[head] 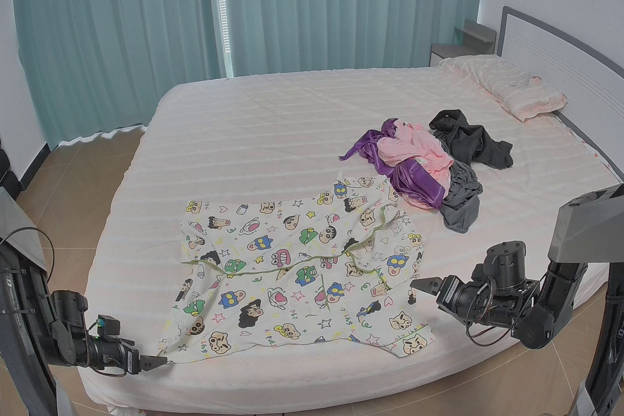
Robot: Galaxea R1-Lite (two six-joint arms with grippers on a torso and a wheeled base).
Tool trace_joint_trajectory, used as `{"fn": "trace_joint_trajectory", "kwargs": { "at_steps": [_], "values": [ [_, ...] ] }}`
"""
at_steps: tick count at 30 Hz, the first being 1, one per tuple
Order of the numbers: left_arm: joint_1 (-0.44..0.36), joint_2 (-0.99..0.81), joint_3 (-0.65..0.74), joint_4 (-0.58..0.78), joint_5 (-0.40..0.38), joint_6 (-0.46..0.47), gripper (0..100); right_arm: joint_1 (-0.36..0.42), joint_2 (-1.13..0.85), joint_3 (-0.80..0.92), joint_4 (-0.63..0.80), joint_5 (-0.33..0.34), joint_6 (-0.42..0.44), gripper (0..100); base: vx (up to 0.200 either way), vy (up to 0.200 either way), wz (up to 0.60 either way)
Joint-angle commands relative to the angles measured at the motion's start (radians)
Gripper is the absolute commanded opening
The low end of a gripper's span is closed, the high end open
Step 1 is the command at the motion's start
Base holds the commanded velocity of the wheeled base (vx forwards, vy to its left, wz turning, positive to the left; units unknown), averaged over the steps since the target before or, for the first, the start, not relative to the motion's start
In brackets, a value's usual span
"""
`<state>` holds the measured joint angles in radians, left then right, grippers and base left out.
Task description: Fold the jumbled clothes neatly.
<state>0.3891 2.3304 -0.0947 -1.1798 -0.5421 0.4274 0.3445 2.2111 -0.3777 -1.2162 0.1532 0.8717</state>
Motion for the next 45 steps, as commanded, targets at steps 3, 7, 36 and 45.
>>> {"fn": "trace_joint_trajectory", "kwargs": {
  "at_steps": [3,7,36,45],
  "values": [
    [0.028,-0.106,-0.03,0.002,-0.134,-0.164,100,-0.002,0.012,-0.004,0.0,0.0,0.0,100,0.0,0.0,0.0],
    [-0.056,-0.169,-0.065,-0.003,-0.19,-0.458,100,-0.002,0.018,-0.007,-0.002,0.0,0.0,100,0.0,0.0,0.0],
    [-0.49,-0.088,-0.278,0.048,0.401,-1.245,100,-0.007,0.059,-0.003,-0.082,-0.004,0.006,100,0.0,0.0,0.0],
    [-0.484,-0.089,-0.255,0.068,0.421,-1.247,100,-0.009,0.059,-0.001,-0.083,-0.004,0.006,100,0.0,0.0,0.0]
  ]
}}
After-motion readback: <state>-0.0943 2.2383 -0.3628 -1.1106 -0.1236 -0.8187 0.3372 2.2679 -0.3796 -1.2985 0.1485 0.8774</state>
